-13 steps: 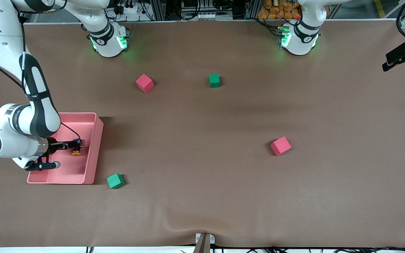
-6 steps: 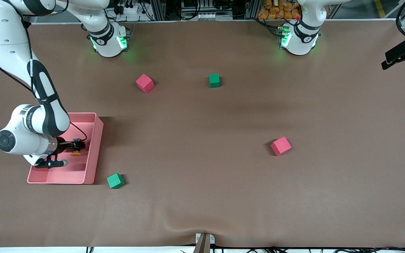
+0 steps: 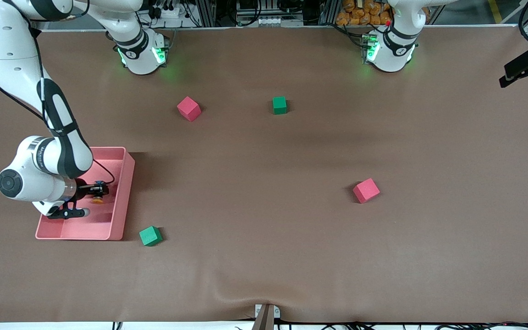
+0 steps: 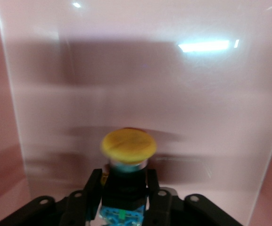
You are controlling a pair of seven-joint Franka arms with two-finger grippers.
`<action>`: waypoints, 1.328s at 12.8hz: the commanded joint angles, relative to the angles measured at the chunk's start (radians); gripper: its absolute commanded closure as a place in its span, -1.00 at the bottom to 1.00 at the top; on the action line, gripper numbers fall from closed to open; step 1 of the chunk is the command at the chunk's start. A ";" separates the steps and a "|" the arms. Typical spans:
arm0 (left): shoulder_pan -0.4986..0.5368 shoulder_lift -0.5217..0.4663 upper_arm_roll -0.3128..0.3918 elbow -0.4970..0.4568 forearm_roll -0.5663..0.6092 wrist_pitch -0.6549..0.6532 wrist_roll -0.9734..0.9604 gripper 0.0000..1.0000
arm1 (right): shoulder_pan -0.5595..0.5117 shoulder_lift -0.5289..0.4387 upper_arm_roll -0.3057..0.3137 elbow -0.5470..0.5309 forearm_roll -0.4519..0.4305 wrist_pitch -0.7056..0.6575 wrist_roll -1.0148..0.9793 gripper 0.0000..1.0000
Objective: Place and upright button with both arms
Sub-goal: 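Lift the button out of the tray with the right gripper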
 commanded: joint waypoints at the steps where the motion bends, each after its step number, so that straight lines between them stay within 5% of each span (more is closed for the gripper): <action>1: 0.005 -0.003 0.010 0.008 0.008 -0.004 0.022 -1.00 | -0.003 -0.014 0.009 0.132 0.015 -0.188 -0.015 1.00; 5: 0.004 0.002 0.009 0.006 0.008 0.021 0.022 -1.00 | 0.050 -0.014 0.009 0.408 0.015 -0.568 0.042 1.00; 8: 0.004 0.008 0.009 0.006 0.006 0.027 0.022 -1.00 | 0.170 -0.016 0.024 0.534 0.030 -0.699 0.189 1.00; 12: -0.005 0.028 0.006 0.005 0.005 0.050 0.021 -1.00 | 0.362 -0.005 0.031 0.577 0.123 -0.669 0.428 1.00; 17: -0.005 0.037 0.001 -0.003 0.005 0.050 0.021 -1.00 | 0.639 0.067 0.034 0.574 0.243 -0.344 0.615 1.00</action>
